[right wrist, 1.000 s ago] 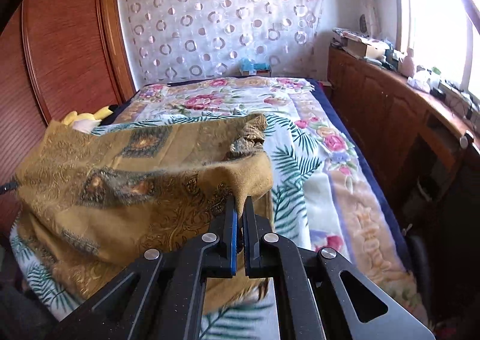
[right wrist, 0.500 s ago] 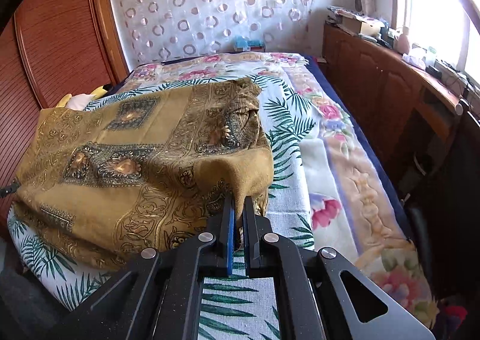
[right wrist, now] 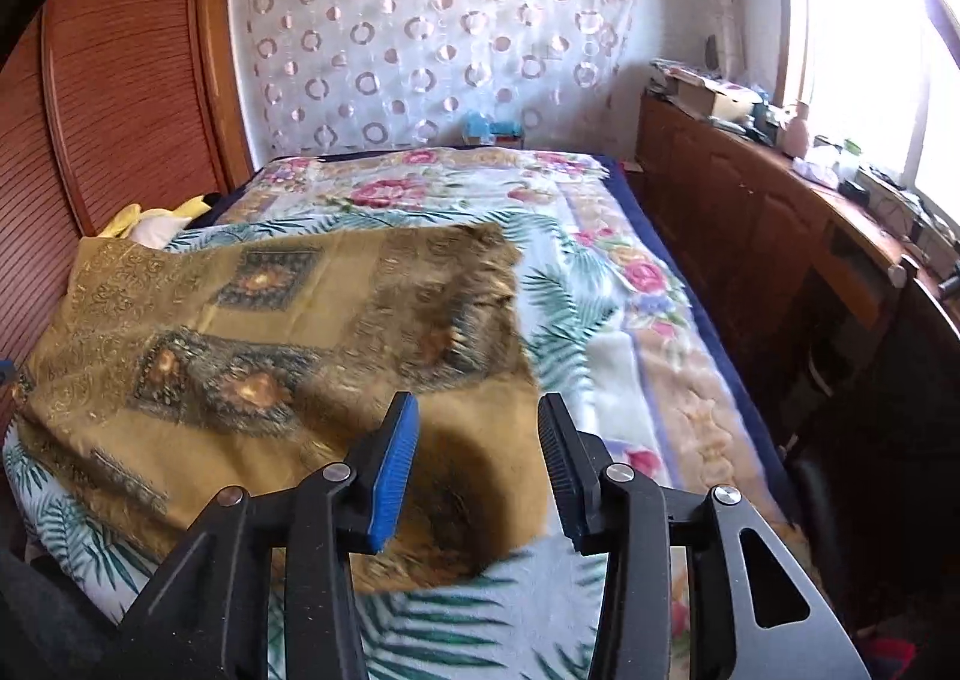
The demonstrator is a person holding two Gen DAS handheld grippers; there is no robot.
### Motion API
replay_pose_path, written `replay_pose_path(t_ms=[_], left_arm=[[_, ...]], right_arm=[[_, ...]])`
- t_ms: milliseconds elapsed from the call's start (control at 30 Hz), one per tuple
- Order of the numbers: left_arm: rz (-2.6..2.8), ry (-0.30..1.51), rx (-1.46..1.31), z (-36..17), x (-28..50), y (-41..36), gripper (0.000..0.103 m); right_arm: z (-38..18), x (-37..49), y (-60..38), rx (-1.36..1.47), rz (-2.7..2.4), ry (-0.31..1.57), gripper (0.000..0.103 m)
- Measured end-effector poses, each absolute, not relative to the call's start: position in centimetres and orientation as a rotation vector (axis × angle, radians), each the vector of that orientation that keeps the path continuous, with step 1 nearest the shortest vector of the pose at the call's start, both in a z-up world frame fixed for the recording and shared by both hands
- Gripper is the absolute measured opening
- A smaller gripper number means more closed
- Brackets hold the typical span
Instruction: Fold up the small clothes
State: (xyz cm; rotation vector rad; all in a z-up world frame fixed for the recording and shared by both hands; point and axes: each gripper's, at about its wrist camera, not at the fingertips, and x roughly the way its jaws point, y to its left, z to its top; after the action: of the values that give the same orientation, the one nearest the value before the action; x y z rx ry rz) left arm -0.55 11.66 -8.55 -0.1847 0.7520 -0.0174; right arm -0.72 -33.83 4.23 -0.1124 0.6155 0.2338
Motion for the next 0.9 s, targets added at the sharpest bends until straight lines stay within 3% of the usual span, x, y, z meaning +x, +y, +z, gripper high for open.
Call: replay_pose_path(t_ms=[900], left_arm=[[0.057,0.833,-0.164,-11.6,0.8,11.8,0.083]], right_arm=[[-2.4,4.0,-25.7,-0.194,0.383,0.741,0.047]])
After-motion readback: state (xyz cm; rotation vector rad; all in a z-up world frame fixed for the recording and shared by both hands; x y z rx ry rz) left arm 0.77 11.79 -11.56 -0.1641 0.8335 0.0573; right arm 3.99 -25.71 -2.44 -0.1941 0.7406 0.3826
